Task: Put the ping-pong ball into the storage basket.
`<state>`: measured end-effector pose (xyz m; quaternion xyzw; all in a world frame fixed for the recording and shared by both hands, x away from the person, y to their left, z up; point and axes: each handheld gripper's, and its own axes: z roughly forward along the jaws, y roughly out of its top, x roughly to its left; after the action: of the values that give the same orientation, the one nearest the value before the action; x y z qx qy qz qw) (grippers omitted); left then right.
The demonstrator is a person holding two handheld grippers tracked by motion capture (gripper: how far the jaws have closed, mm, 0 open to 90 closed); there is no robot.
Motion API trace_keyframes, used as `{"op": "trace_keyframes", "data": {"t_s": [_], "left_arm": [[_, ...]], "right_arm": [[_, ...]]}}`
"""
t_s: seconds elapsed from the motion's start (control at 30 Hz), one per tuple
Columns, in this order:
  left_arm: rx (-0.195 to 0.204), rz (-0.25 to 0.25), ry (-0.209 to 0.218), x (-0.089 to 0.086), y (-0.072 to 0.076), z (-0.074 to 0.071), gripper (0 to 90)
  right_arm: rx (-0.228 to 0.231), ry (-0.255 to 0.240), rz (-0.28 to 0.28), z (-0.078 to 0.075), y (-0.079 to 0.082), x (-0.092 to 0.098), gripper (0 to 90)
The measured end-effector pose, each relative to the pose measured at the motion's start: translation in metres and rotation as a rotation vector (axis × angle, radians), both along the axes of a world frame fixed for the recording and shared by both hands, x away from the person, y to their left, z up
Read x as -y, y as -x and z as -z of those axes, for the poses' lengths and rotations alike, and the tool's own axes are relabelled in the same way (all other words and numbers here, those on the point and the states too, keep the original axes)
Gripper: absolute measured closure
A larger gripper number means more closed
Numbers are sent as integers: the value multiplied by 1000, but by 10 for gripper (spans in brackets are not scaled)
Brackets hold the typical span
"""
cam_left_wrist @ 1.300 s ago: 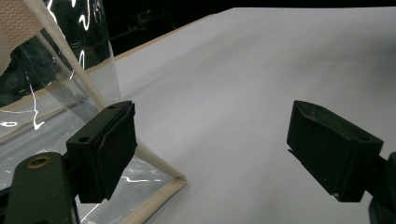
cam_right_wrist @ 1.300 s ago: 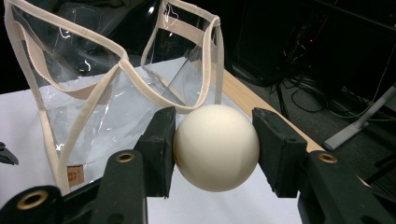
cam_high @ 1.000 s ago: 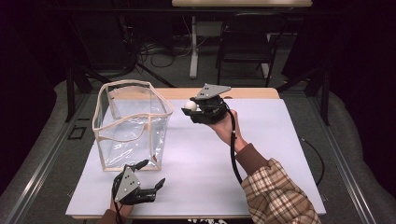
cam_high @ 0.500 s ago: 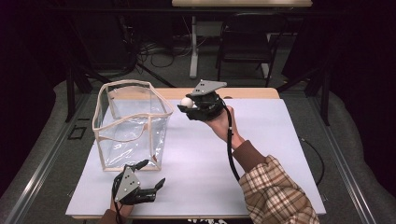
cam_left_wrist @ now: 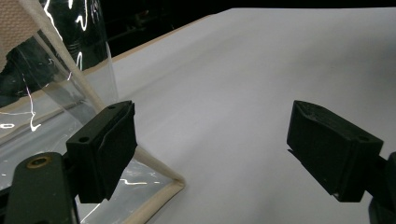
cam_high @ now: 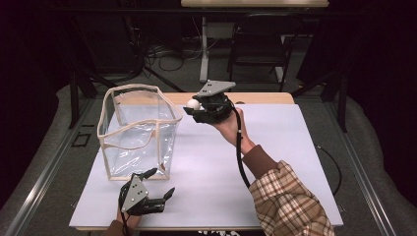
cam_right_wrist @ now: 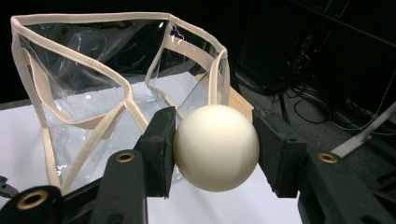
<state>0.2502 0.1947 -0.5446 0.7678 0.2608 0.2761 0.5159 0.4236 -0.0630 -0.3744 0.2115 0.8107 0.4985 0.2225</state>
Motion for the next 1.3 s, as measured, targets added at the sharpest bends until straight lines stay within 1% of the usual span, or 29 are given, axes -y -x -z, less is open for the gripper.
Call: {"op": "trace_keyframes", "data": {"t_s": [0.1, 0.37, 0.4, 0.6, 0.7, 0.87, 1.07, 1.3], "left_arm": [[-2, -1, 3, 0, 0, 0, 158], [1, -4, 1, -1, 0, 0, 157], [1, -4, 1, -1, 0, 0, 157], [0, -4, 3, 0, 0, 0, 158], [-4, -2, -1, 0, 0, 0, 157], [2, -7, 0, -1, 1, 0, 158], [0, -5, -1, -1, 0, 0, 158], [1, -3, -1, -1, 0, 0, 158]], "right_arm": [[3, 9, -10, -3, 0, -5, 513], [5, 8, -11, -4, 0, -6, 513], [16, 14, -20, -11, 0, -14, 513], [19, 9, -29, -18, -2, -22, 513], [16, 7, -30, -19, -3, -26, 513], [11, 3, -38, -19, -5, -31, 513], [12, 22, -49, -17, -6, -39, 513], [10, 22, -46, -20, -9, -44, 513]]}}
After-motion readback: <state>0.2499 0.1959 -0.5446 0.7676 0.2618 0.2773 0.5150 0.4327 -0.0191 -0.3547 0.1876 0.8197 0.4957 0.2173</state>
